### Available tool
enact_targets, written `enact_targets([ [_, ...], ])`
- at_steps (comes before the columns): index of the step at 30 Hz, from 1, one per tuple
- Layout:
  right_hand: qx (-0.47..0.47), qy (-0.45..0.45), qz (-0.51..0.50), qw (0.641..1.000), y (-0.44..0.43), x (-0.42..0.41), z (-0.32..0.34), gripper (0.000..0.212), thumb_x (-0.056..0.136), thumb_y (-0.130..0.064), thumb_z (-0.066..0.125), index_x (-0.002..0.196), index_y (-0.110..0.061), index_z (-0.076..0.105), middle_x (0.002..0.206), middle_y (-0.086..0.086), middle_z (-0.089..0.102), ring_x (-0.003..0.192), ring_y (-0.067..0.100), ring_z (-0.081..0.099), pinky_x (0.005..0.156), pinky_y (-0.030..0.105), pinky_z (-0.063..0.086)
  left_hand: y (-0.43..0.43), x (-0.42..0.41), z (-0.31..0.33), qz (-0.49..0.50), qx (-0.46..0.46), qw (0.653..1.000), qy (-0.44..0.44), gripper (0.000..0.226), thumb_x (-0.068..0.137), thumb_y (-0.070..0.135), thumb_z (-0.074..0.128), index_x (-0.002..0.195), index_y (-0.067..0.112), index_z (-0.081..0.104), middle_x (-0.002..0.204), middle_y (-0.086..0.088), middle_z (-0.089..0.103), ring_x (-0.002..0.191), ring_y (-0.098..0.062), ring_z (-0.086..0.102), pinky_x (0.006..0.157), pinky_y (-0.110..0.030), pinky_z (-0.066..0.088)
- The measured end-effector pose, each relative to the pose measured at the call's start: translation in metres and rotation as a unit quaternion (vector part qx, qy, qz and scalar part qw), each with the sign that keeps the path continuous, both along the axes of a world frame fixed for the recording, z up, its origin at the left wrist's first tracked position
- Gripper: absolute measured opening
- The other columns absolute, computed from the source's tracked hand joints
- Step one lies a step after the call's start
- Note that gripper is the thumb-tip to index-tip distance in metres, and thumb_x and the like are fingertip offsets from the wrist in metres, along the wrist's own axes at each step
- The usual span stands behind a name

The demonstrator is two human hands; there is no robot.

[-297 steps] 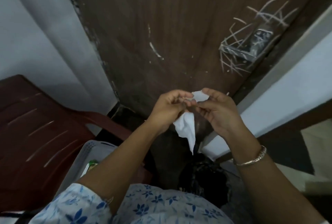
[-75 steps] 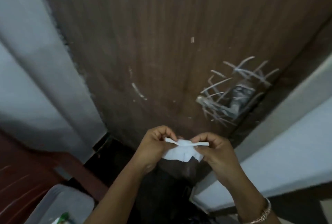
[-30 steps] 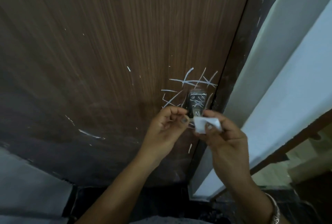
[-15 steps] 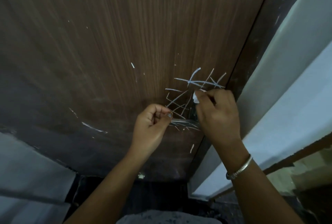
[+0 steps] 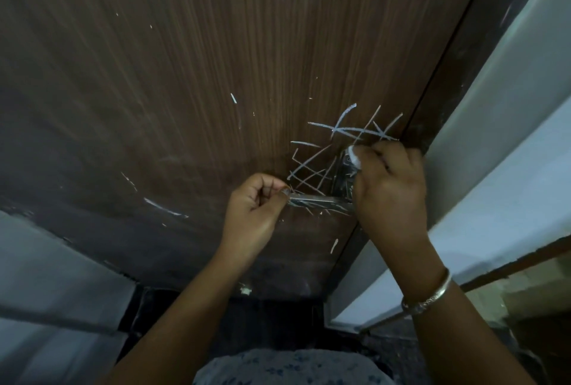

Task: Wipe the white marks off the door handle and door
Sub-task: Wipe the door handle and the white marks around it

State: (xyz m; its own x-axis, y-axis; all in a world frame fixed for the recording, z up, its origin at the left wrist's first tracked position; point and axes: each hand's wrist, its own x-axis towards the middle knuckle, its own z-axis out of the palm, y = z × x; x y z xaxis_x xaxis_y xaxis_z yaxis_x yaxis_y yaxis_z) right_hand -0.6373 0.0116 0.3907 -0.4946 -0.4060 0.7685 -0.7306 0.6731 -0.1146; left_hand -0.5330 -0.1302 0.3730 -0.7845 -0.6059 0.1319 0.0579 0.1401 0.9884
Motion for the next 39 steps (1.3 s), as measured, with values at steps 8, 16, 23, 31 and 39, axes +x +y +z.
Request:
enact_targets([
  [8,0.001,-0.01,-0.024,1.0,0.002,0.003,0.001,0.024,0.083,-0.004,0.051,0.097,-0.001,0.07,0.093,0.019,0.065,0.076,0.037,0.058,0.068,0.032,0.047,0.009,-0.012,0.002,0.007,-0.024,0.999,0.02,0.015,0.081,0.004,0.062,0.074,0.017,0.063,0.062,0.003,0.053,0.053,0.0,0.046,0.051,-0.01,0.038],
  [16,0.062,0.035,0.003,0.997,-0.013,0.008,-0.001,0.019,0.079,-0.002,0.065,0.097,0.0,0.069,0.094,0.018,0.066,0.08,0.036,0.058,0.071,0.033,0.047,0.009,-0.015,-0.001,0.02,-0.025,0.999,0.017,0.018,0.081,0.003,0.061,0.074,0.019,0.062,0.06,0.006,0.052,0.052,0.001,0.045,0.05,-0.01,0.038],
  [23,0.006,0.038,-0.028,0.999,0.006,-0.002,-0.005,0.024,0.086,-0.002,0.051,0.1,0.001,0.069,0.093,0.019,0.067,0.077,0.035,0.06,0.072,0.033,0.04,0.003,-0.007,0.001,-0.007,-0.033,0.999,-0.01,0.014,0.081,0.001,0.062,0.075,0.014,0.062,0.066,-0.003,0.055,0.056,-0.002,0.047,0.053,-0.012,0.04],
  [31,-0.024,0.032,-0.02,0.999,0.005,-0.004,-0.011,0.02,0.086,-0.004,0.056,0.1,0.0,0.07,0.093,0.017,0.067,0.078,0.035,0.06,0.069,0.031,0.045,0.0,-0.007,0.001,-0.016,-0.062,0.998,-0.014,0.011,0.081,0.002,0.062,0.075,0.011,0.063,0.063,-0.009,0.051,0.053,-0.004,0.043,0.05,-0.012,0.038],
  [39,-0.264,-0.181,0.027,0.947,0.007,0.002,-0.019,0.026,0.088,-0.003,0.055,0.109,-0.008,0.069,0.103,0.008,0.069,0.09,0.019,0.065,0.082,0.024,0.053,0.0,-0.007,-0.003,-0.023,-0.061,0.998,-0.008,0.019,0.08,0.002,0.062,0.072,0.019,0.062,0.057,0.004,0.048,0.049,0.001,0.043,0.048,-0.009,0.036],
])
